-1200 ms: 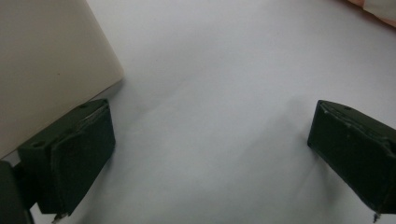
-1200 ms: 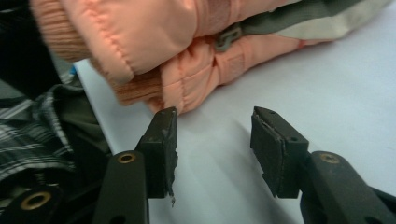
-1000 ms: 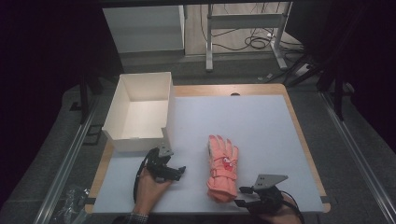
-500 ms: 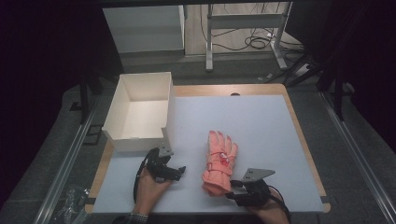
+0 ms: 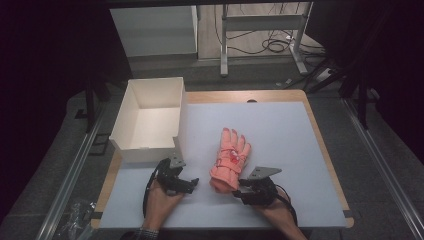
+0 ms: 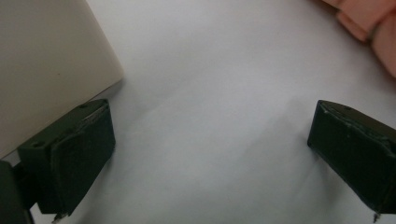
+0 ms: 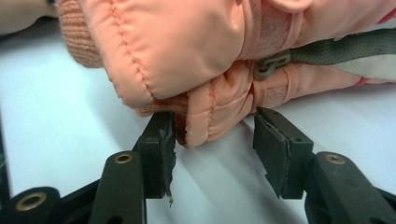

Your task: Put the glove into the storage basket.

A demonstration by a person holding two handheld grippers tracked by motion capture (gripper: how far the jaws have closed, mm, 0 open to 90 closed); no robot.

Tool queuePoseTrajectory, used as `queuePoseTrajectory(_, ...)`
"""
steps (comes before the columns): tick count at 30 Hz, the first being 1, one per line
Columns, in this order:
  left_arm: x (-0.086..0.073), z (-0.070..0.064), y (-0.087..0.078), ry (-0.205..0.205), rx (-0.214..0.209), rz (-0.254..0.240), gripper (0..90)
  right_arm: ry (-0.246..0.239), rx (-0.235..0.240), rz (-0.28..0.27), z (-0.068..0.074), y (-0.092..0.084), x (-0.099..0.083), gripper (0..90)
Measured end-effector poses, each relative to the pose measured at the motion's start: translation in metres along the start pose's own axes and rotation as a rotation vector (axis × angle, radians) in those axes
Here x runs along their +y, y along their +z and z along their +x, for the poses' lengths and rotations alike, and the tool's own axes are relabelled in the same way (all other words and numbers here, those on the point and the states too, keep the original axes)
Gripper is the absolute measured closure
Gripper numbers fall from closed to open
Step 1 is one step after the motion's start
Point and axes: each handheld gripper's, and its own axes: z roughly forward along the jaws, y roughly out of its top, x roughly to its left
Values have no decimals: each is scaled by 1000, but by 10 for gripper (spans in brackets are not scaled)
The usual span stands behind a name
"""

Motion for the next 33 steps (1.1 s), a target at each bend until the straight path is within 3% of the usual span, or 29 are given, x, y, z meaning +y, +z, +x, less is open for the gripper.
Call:
queuePoseTrajectory(18, 0, 0, 0, 1, 0, 1, 8, -3, -56, -7, -9, 40, 35, 483)
queuePoseTrajectory(25, 0, 0, 0, 0, 0, 1, 8, -4, -65, -8, -16, 25, 28, 423)
queuePoseTrajectory(33, 0, 0, 0, -6, -3, -2, 7, 10, -162, -18, -45, -7, 19, 356)
